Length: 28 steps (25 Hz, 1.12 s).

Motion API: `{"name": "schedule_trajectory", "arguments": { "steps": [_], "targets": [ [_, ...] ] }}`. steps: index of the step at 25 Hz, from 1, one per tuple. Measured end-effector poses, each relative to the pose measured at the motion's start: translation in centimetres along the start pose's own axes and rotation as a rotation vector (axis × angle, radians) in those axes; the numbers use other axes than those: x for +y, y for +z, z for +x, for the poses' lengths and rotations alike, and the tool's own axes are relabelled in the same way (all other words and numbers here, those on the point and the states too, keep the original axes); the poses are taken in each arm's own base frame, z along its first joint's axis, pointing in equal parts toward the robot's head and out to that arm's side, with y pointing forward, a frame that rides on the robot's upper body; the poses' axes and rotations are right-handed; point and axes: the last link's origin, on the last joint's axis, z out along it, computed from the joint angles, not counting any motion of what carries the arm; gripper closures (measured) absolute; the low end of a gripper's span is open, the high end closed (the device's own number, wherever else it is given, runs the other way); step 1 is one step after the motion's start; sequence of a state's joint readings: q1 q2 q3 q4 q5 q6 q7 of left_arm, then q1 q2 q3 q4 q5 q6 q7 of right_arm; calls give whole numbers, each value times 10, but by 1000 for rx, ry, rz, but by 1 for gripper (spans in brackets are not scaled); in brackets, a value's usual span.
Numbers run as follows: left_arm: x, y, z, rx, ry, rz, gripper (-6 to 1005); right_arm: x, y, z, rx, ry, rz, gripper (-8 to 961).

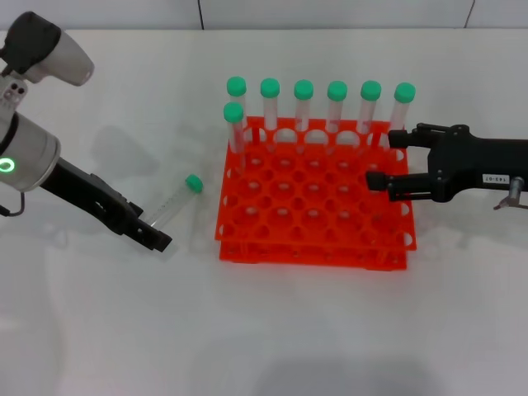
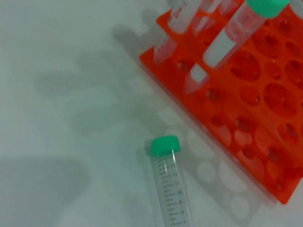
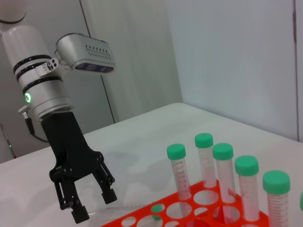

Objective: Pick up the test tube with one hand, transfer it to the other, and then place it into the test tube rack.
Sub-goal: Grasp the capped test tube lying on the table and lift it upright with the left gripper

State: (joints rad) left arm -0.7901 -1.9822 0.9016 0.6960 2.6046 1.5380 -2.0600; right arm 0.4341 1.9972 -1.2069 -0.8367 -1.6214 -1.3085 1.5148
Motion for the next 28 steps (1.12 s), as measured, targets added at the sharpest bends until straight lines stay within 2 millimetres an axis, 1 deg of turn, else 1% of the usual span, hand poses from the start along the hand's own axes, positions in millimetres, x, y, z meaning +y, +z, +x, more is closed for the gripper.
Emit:
{"name": "schedule_trajectory", "arguments": {
  "steps": [10,28],
  "targets": [
    [-8,-3,-4,-20,-41,45,223,-1,-2,3,-1,9,7,88],
    [-8,-9,8,-76,-7,76,240,-1,-1,2,-2,5,7,91]
  ]
}}
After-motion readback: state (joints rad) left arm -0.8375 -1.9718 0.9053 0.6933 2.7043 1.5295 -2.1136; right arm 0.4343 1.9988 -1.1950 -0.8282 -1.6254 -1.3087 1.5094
